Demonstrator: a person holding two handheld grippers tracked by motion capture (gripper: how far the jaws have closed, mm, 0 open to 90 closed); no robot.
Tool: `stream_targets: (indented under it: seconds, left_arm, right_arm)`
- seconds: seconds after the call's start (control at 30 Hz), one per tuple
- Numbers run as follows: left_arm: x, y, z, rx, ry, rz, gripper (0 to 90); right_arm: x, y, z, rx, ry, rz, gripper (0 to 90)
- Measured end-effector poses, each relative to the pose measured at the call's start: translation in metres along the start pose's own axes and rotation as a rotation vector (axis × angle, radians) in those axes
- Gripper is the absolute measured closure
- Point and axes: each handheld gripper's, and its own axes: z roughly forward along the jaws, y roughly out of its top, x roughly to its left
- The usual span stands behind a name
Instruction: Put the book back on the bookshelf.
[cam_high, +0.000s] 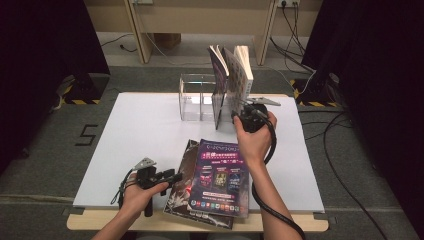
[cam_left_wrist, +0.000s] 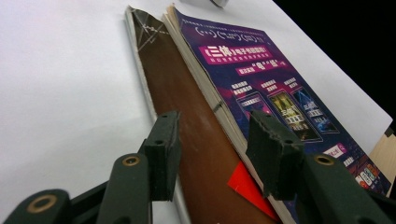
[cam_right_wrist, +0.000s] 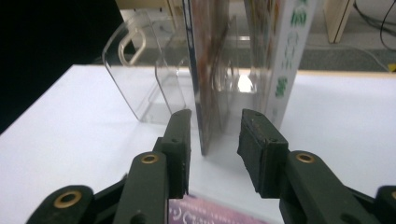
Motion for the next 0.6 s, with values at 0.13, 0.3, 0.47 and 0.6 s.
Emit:
stream_targets:
  seconds: [0.13, 0.3, 0.47, 0.6]
  left_arm:
    - [-0.006, 0.003, 0.009, 0.019, -0.006, 0.015, 53.4]
    - [-0.013, 0.003, 0.023, 0.060, -0.011, 0.025, 53.3]
    - [-0.019, 0.002, 0.037, 0.090, -0.010, 0.028, 53.0]
    - [-0.022, 0.003, 0.044, 0.105, -0.005, 0.018, 52.9]
  right_arm:
    - [-0.007, -0.015, 0.001, 0.039, 0.002, 0.013, 64.1]
    - [-0.018, -0.037, 0.005, 0.102, -0.016, 0.016, 64.1]
    - [-0.030, -0.061, 0.011, 0.166, -0.047, 0.016, 64.1]
    - [-0.041, -0.075, 0.015, 0.213, -0.063, 0.038, 63.6]
